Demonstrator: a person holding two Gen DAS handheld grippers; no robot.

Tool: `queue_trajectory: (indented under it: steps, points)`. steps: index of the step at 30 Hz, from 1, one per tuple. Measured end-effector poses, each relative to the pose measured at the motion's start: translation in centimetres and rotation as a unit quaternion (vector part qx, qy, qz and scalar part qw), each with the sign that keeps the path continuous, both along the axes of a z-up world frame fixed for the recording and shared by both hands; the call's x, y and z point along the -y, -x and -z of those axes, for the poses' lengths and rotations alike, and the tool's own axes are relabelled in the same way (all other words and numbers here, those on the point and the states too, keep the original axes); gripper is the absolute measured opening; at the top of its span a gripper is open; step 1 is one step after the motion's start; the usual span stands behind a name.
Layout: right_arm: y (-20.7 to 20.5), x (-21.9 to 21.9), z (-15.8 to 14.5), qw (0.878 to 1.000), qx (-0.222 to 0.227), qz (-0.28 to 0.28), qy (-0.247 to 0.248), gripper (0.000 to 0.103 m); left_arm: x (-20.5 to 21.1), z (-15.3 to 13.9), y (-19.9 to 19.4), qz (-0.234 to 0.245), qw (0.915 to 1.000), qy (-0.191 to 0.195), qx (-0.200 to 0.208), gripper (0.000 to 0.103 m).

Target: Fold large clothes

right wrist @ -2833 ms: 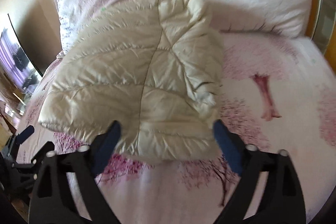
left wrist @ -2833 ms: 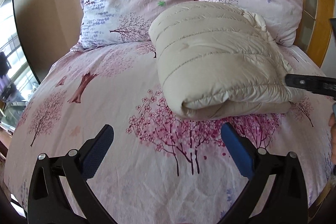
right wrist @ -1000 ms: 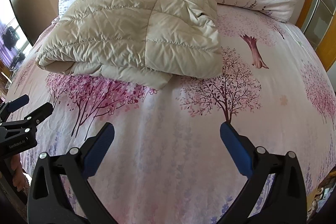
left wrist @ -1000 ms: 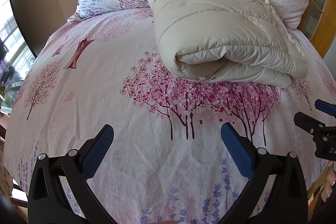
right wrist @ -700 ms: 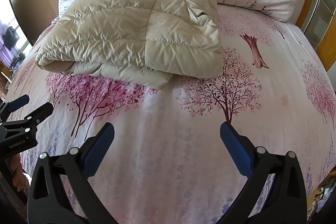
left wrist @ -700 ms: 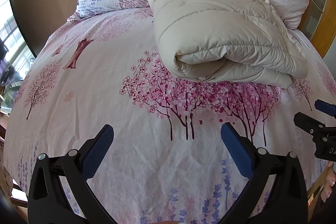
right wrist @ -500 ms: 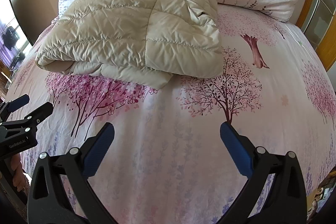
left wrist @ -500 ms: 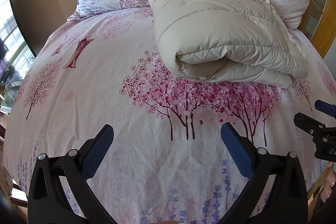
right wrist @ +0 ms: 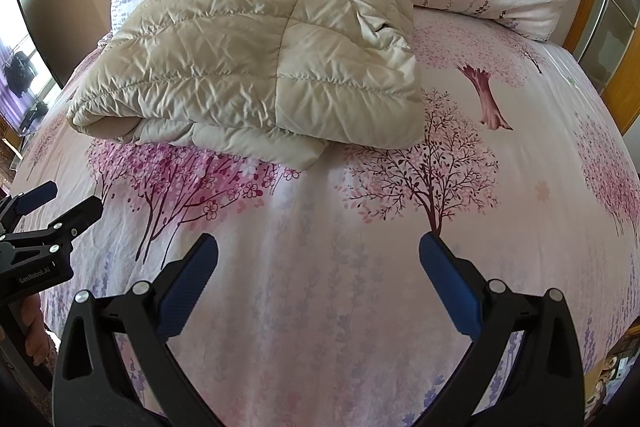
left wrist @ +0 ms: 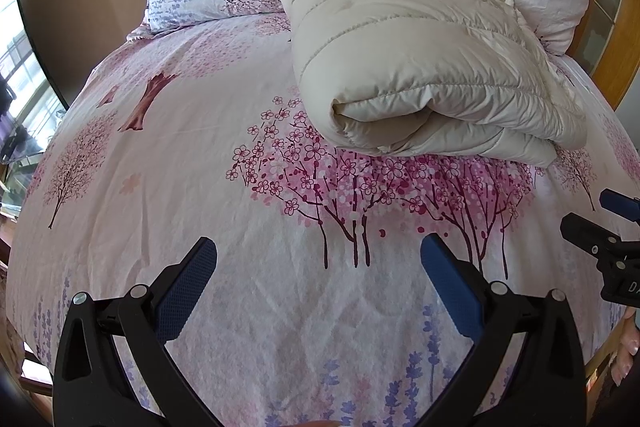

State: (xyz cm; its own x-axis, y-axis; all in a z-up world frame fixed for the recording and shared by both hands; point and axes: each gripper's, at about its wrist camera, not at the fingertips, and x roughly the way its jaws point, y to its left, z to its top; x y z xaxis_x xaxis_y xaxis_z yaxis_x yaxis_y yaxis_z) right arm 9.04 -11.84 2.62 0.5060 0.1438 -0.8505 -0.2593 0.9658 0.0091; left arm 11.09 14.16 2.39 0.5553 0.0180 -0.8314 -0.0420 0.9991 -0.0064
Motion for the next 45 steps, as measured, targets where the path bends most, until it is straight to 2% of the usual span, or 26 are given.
queue_trajectory:
  steps: [45]
  points:
    - [-0.02,-0.90,-0.01,1.000,-0.002,-0.006,0.001,0.101,-0.11,0.24,-0.15,0.002,1.0000,-0.002,-0.002,0.102]
